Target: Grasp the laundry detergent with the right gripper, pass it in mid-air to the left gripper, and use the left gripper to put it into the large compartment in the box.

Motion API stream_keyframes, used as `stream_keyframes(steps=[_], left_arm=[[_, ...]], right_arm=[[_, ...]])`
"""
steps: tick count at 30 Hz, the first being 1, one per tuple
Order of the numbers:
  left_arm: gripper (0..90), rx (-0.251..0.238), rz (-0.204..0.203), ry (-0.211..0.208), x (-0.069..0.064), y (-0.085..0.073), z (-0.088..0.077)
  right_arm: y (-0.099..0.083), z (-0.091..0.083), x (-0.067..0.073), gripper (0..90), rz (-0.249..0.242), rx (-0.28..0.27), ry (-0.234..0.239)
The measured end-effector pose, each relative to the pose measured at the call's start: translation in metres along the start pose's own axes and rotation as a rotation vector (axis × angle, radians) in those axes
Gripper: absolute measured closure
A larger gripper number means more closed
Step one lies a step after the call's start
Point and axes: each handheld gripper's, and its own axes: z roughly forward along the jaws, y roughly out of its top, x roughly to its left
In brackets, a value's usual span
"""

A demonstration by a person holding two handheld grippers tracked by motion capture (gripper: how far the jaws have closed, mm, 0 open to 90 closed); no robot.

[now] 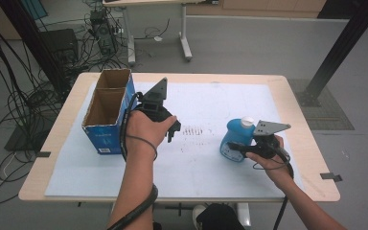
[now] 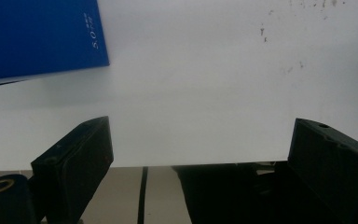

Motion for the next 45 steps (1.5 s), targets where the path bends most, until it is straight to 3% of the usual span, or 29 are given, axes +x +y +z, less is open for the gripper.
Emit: stream_keyframes(steps=[10, 17, 24, 29, 36, 45], left_arm=[[7.0, -0.002, 0.005, -0.004, -0.003, -0.001, -0.001], [7.0, -0.011, 0.024, -0.004, -0.005, 0.0, -0.014], [6.8, -0.028, 0.066, -0.014, -0.008, 0.002, -0.036], [6.8, -0.042, 0.094, -0.014, -0.009, 0.004, -0.048], [7.1, -0.071, 0.194, -0.023, -0.01, 0.011, -0.076], [7.1, -0.11, 0.339, -0.028, -0.003, 0.017, -0.107]], right_arm=[[0.001, 0.0, 0.0, 44.1, 0.001, 0.008, 0.004], [0.008, -0.005, -0.002, 44.2, 0.009, 0.033, 0.027], [0.033, -0.014, -0.007, 44.2, 0.04, 0.038, 0.046], [0.051, -0.016, -0.009, 44.3, 0.028, 0.056, 0.06], [0.085, -0.013, -0.016, 44.2, 0.022, 0.06, 0.093], [0.127, 0.006, -0.016, 44.2, -0.018, 0.072, 0.167]])
